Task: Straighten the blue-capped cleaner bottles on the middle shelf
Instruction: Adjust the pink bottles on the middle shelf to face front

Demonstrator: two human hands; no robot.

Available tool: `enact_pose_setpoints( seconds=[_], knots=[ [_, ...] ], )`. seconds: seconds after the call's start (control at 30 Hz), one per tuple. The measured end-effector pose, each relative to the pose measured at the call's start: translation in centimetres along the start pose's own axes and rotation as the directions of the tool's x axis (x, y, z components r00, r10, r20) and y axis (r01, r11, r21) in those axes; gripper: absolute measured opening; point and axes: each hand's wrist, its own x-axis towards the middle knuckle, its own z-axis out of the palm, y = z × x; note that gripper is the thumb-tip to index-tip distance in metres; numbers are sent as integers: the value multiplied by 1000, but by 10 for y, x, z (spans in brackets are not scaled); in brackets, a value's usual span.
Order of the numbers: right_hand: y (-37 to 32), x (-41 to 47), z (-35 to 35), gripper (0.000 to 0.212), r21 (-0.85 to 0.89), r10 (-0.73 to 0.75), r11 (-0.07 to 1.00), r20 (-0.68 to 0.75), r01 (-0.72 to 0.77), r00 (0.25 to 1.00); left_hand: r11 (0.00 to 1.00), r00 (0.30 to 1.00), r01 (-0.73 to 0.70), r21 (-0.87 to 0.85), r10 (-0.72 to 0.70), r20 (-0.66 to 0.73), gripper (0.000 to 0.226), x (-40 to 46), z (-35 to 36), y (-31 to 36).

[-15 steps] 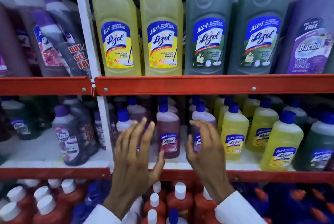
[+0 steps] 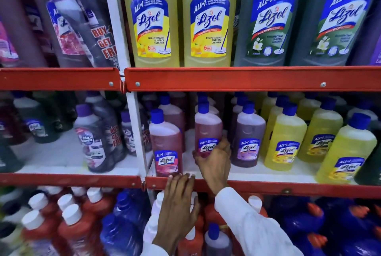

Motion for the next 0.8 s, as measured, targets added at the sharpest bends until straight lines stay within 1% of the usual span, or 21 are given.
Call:
enact_pose_setpoints(
  seconds=[0.03, 0.2, 0.33, 0.5, 0.8],
  knots=[
    [-1, 1, 3, 106, 8, 10, 1000, -8, -10, 1000, 1000, 1000, 14, -11, -14, 3, 55, 0, 0, 0],
    [-4, 0, 5, 92, 29, 85, 996, -9, -84, 996, 999, 1000, 26, -30, -26, 17, 53, -1, 1, 1],
    [-2, -4, -2, 89, -10, 87, 996, -23, -87, 996, 999, 999, 35, -24, -34, 26, 53, -1, 1, 2],
    [3, -14, -12, 92, -56, 88, 994, -15, -89, 996, 999, 999, 39, -36, -38, 24, 55, -3, 3, 1],
    [8, -33, -28, 92, -73, 88, 994, 42, -85, 995, 996, 998, 66, -52, -66, 4, 56, -2, 6, 2]
  ],
)
